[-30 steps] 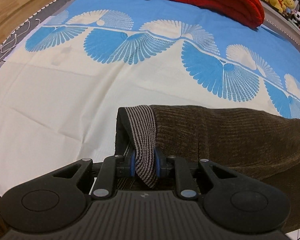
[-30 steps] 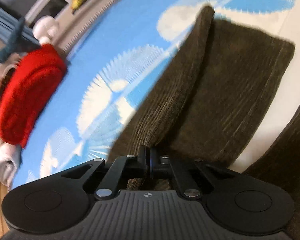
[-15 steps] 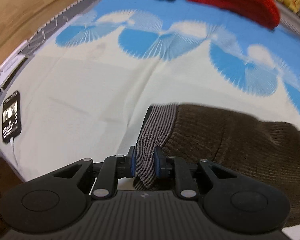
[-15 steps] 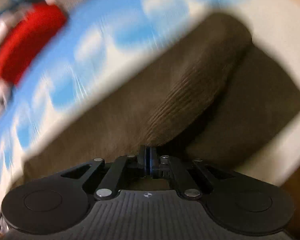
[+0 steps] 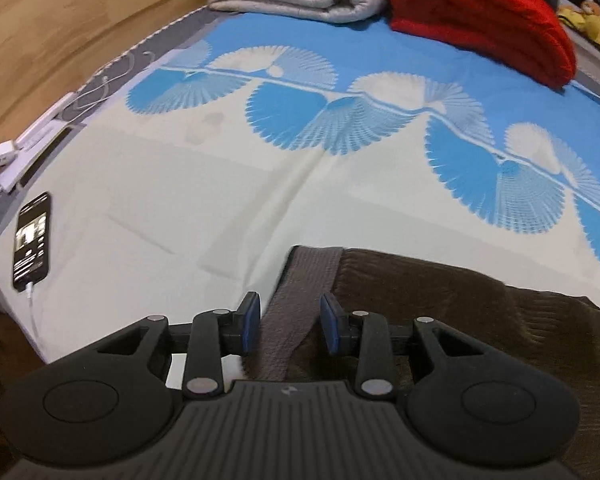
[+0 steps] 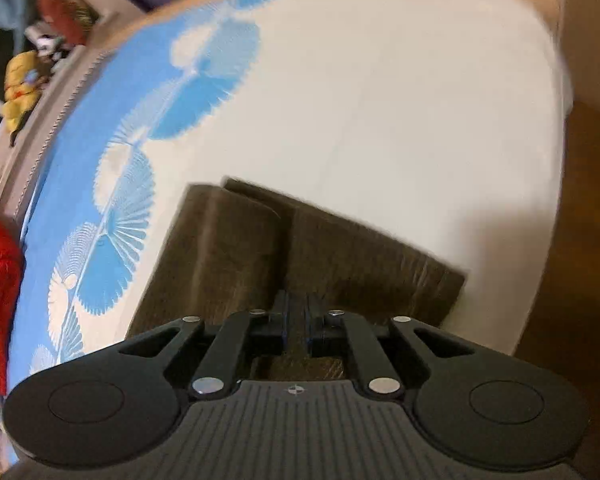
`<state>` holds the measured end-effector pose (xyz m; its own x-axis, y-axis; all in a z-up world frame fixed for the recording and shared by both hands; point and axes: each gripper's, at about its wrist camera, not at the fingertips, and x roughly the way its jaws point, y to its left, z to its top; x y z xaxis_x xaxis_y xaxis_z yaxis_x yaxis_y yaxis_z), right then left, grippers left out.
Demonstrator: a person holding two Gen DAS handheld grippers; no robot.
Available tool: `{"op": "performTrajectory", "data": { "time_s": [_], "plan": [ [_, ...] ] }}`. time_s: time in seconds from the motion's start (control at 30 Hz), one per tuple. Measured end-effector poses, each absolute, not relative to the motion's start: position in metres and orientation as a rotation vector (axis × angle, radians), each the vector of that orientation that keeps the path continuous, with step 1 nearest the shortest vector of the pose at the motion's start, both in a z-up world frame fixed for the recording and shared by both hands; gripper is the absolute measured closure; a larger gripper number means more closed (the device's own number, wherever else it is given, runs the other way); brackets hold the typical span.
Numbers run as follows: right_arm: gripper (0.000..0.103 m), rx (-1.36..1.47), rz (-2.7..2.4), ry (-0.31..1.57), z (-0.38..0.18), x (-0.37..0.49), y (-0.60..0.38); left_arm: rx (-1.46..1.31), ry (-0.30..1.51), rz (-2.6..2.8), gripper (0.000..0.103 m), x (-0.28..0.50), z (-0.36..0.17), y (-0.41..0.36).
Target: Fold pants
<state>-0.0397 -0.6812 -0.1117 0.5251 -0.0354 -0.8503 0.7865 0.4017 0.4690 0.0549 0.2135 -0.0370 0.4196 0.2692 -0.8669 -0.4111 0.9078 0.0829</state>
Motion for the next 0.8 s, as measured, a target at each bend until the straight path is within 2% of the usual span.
{"op": "performTrajectory", "data": {
  "time_s": [0.07, 0.17, 0.27, 0.37, 0.57, 0.8],
  "plan": [
    [0.091, 1.112, -0.554, 0.880, -0.126, -0.031, -0.687, -0.151, 1.041, 0.356, 0.066, 0.059, -0.036, 0.204],
    [0.087, 1.051, -0.499, 0.862, -0.130, -0.008, -0.681, -0.128, 1.051, 0.155, 0.066, 0.062, -0.039, 0.179],
    [0.079, 1.014, -0.526, 0.946, -0.147, 0.007, -0.674, 0.010, 1.071, 0.001, 0.066, 0.062, -0.045, 0.143],
    [0.079, 1.032, -0.511, 0.938, -0.148, 0.014, -0.667, 0.115, 1.073, -0.050, 0.066, 0.059, -0.050, 0.126],
    [0.079, 0.916, -0.206, 0.641, -0.086, 0.020, -0.640, 0.063, 1.085, -0.005, 0.066, 0.062, -0.053, 0.141],
    [0.077, 0.946, -0.407, 0.848, -0.125, 0.016, -0.653, 0.071, 1.096, -0.006, 0.066, 0.066, -0.053, 0.142]
  ]
}}
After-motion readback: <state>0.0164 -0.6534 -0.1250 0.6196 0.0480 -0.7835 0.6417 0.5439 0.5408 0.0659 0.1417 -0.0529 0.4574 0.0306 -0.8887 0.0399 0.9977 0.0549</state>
